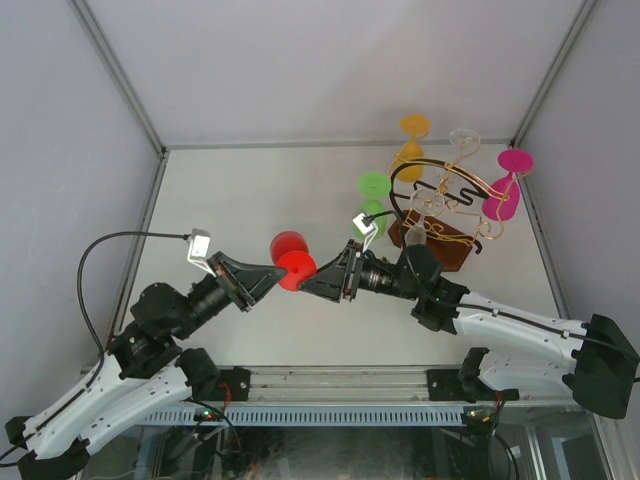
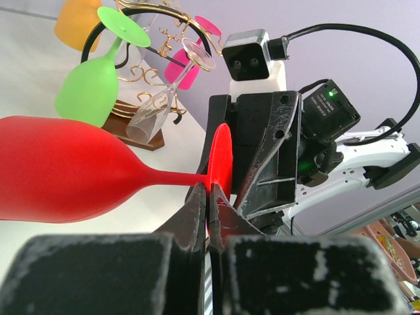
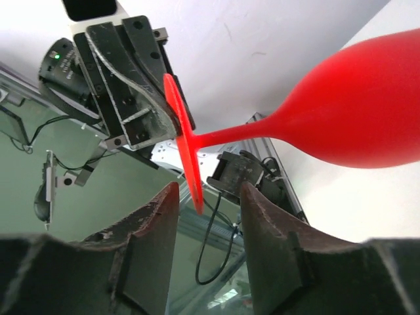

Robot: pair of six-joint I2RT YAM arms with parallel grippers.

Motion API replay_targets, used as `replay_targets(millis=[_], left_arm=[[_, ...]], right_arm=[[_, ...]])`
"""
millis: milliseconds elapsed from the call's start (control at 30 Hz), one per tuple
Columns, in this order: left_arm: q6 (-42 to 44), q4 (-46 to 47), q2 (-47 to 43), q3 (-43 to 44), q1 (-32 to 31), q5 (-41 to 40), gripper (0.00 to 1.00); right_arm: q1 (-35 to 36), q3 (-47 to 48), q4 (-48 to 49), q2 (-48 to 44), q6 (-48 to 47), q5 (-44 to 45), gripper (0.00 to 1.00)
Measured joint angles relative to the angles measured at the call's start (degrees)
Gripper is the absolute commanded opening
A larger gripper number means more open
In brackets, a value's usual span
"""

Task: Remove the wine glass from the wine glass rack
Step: Place the wine glass at the center of the board.

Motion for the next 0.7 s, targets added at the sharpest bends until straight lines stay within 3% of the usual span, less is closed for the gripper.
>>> replay_targets(millis=[167,500,700], left_arm=[[-0.4,0.2,0.0,0.0,0.0,0.2,0.00],[-1.7,3.1,0.0,-1.0,0.0,1.2,0.00],[-3.9,5.7,0.7,-3.3,0.0,3.0,0.00]], right_arm=[[0.0,0.0,3.2,0.2,1.2,-1.6,0.29],[-0.1,0.0,5.5,0.7,2.4,-3.3,0.24],[-0.1,0.0,6.1,1.4,3.4,-3.3,0.16]])
